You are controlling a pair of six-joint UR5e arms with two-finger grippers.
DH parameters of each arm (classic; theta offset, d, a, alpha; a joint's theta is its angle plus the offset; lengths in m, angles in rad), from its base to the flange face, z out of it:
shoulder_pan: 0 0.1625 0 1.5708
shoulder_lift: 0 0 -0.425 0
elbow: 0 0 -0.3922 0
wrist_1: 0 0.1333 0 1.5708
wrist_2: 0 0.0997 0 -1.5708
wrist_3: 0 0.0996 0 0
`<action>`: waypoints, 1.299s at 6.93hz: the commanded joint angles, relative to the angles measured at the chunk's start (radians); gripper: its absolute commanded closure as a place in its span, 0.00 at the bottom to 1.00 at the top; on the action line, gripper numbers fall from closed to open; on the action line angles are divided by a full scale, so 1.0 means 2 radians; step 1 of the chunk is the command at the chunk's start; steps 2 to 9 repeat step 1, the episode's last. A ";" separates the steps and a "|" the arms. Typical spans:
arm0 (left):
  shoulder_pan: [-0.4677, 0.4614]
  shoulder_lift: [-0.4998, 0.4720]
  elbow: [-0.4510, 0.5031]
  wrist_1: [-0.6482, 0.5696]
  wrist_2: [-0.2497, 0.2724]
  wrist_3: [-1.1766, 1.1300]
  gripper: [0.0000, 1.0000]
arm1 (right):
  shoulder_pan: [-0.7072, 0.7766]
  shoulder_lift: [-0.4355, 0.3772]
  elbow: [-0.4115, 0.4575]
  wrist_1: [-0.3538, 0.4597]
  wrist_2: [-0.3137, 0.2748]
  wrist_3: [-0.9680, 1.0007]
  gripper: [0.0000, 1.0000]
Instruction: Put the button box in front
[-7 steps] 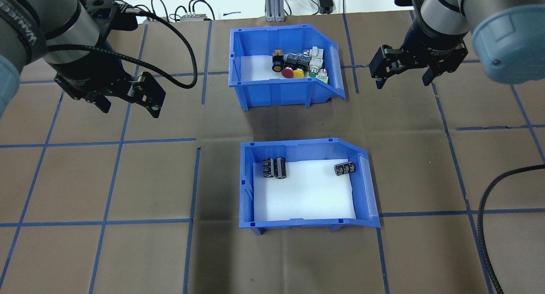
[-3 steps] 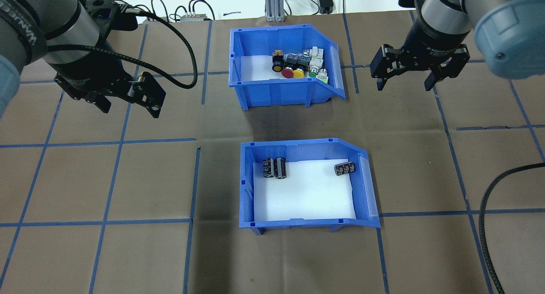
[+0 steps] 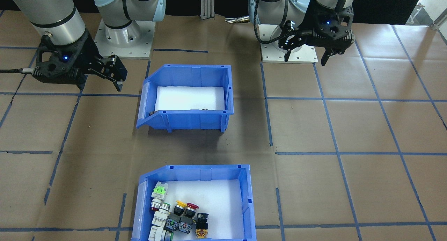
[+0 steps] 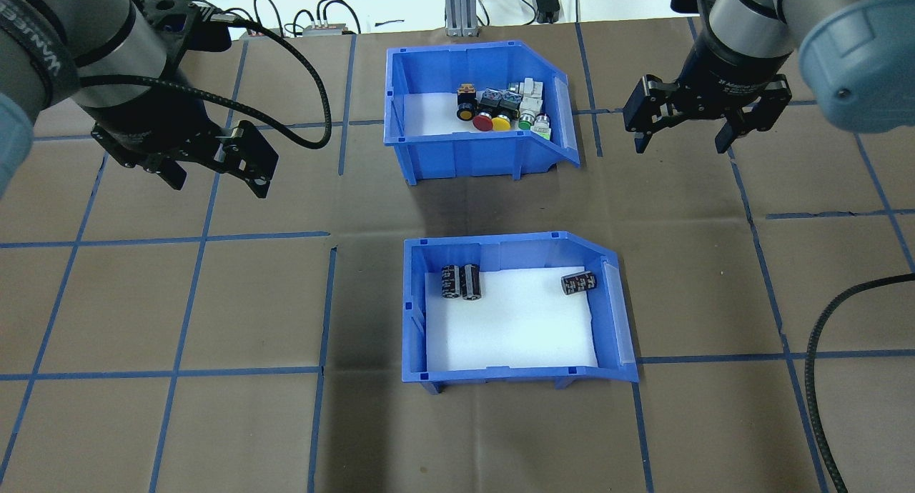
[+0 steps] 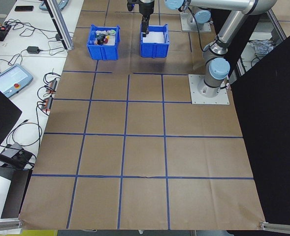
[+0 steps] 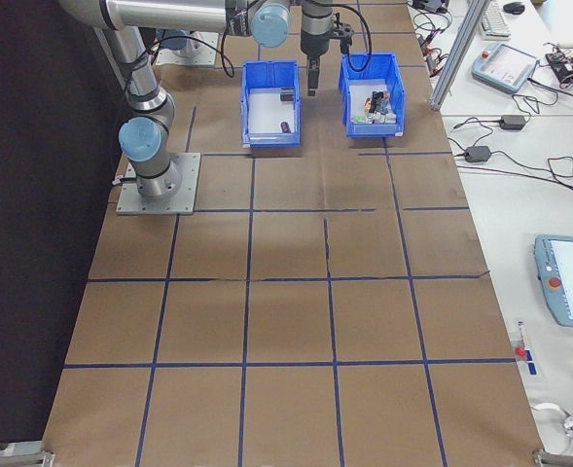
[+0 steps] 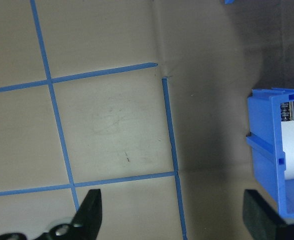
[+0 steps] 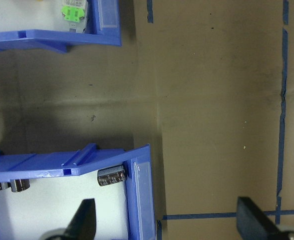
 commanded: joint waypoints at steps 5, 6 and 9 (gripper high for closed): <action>0.000 0.001 0.000 0.000 0.000 0.001 0.00 | 0.000 0.000 0.000 0.000 0.000 0.000 0.00; 0.000 0.001 0.000 0.000 0.000 0.001 0.00 | 0.000 0.000 0.000 0.000 0.000 0.000 0.00; 0.000 0.001 0.000 0.000 0.000 0.001 0.00 | 0.000 0.000 0.000 0.000 0.000 0.000 0.00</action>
